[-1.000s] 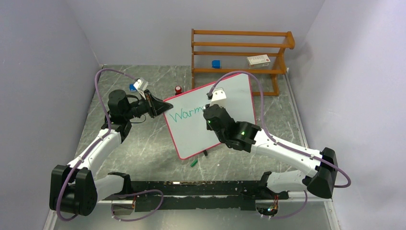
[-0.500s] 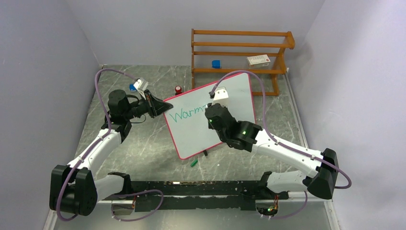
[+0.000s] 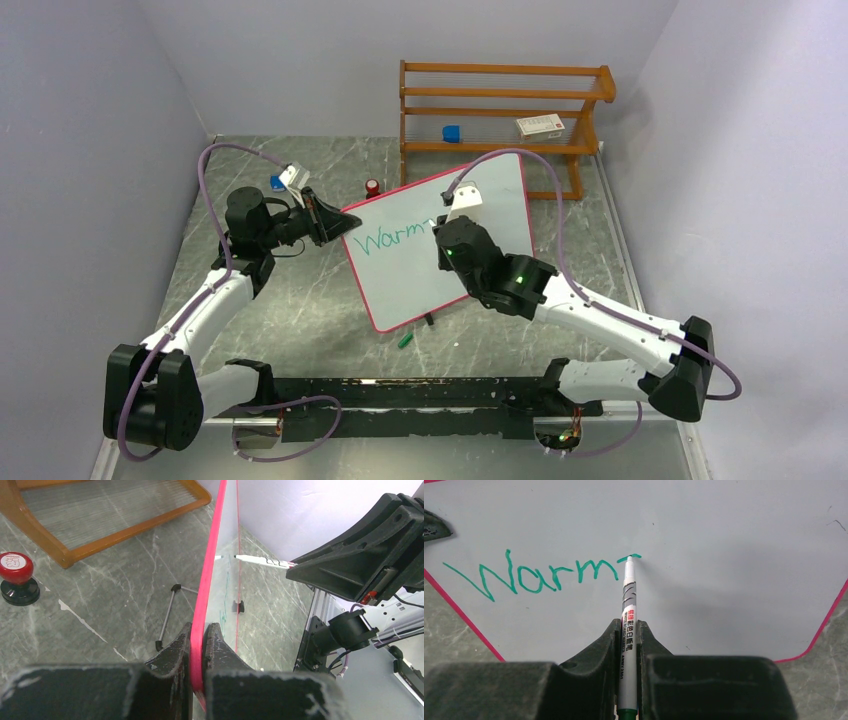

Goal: Write a sentence on the whiteboard

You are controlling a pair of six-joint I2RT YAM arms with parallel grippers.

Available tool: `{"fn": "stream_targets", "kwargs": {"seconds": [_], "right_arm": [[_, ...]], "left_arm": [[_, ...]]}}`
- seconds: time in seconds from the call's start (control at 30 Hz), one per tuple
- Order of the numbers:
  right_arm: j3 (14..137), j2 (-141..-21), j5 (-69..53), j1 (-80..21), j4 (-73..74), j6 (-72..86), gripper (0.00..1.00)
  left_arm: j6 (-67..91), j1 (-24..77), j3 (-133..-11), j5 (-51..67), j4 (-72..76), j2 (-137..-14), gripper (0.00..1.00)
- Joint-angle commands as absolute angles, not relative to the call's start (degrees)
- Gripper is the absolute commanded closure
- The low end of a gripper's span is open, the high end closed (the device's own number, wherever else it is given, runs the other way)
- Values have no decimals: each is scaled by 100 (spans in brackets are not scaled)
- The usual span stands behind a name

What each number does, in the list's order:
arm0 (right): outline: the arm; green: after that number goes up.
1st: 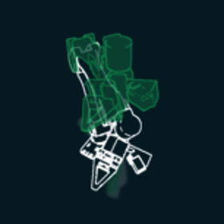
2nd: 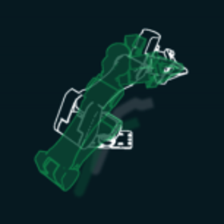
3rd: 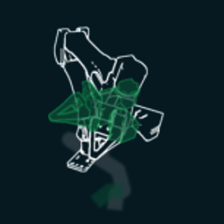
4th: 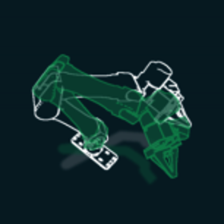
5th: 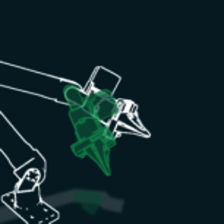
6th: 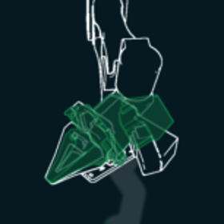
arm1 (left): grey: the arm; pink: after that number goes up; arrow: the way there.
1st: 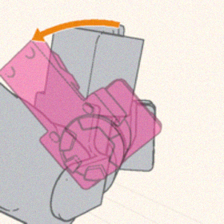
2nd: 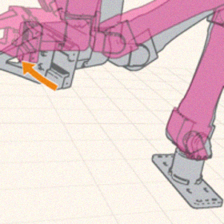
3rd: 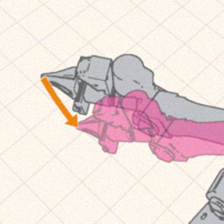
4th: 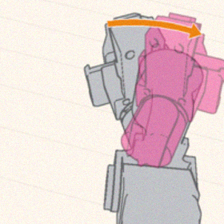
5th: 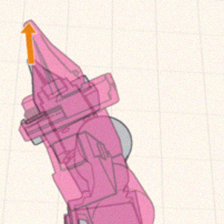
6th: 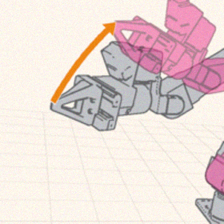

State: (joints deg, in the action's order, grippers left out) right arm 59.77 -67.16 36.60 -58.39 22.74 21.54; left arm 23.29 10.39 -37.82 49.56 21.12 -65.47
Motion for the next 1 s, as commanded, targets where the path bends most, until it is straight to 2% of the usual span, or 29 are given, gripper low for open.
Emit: {"fn": "stream_targets", "kwargs": {"seconds": [0.0, 0.97], "right_arm": [[6071, -6776, 3602, -5797, 2093, 2051, 100], [6138, -6892, 3581, -5640, 1856, 1982, 100]], "left_arm": [[1139, 1143, -3598, 4447, 1257, -6777, 95], [1146, 1143, -3596, 4458, 1273, -6802, 95]]}}
